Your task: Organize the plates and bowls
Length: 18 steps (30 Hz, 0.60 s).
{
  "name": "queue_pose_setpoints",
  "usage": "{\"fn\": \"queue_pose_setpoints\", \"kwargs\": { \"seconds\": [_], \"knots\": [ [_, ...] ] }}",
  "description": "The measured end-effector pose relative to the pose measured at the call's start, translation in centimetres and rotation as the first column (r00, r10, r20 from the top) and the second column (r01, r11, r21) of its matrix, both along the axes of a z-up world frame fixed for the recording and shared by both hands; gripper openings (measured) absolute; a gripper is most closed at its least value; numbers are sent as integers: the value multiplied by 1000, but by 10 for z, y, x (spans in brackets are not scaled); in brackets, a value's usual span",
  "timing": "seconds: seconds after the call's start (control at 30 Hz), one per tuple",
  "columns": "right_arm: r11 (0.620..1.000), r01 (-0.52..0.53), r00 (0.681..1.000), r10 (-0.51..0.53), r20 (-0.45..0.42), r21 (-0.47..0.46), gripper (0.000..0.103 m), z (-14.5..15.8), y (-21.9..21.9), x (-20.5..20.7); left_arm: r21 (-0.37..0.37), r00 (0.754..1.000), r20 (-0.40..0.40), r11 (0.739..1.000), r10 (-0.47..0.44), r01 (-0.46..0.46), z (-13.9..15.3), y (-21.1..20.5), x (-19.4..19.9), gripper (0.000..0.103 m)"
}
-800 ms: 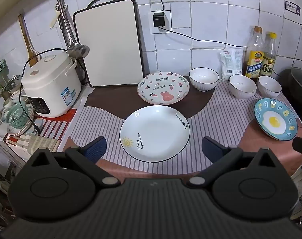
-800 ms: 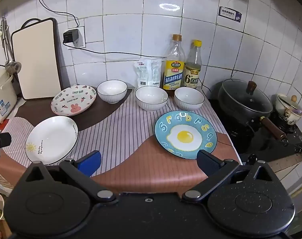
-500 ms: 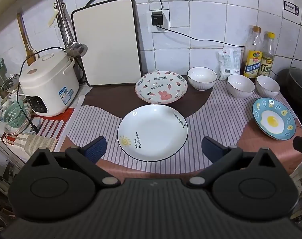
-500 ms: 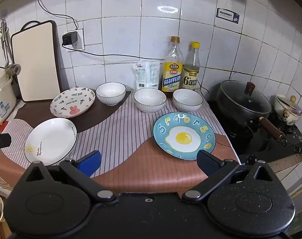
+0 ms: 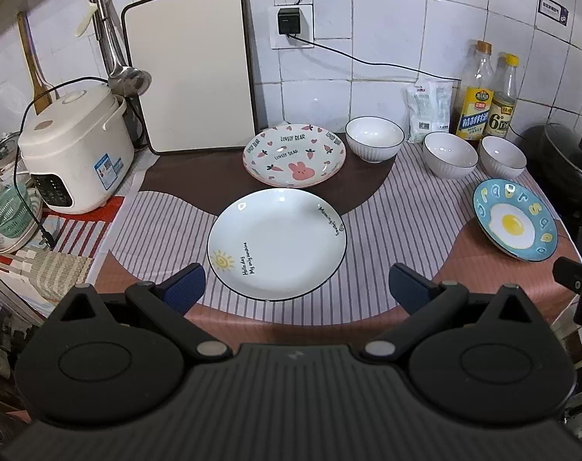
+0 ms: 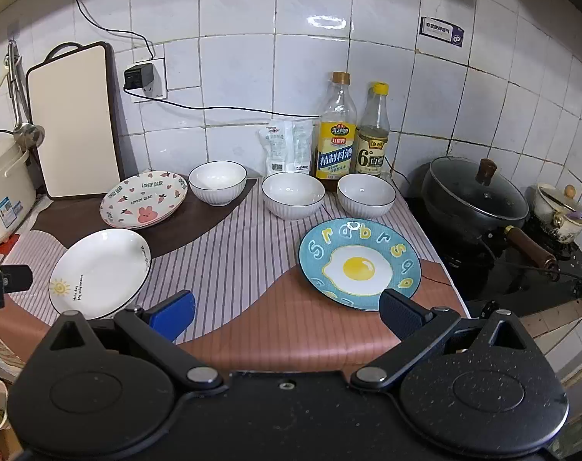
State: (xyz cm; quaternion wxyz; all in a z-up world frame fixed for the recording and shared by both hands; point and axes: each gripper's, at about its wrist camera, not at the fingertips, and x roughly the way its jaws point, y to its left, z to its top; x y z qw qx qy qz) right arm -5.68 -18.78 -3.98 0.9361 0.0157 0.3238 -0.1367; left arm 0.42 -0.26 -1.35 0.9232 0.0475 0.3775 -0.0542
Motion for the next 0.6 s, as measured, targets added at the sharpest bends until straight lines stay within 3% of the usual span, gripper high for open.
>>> {"fn": "queue_pose_setpoints", "kwargs": {
  "seconds": [0.6],
  "knots": [
    [1000, 19, 1000, -19, 11, 7, 103, -5, -1, 3, 25, 999, 5, 998, -52, 52, -7, -10, -1, 103]
  ]
}}
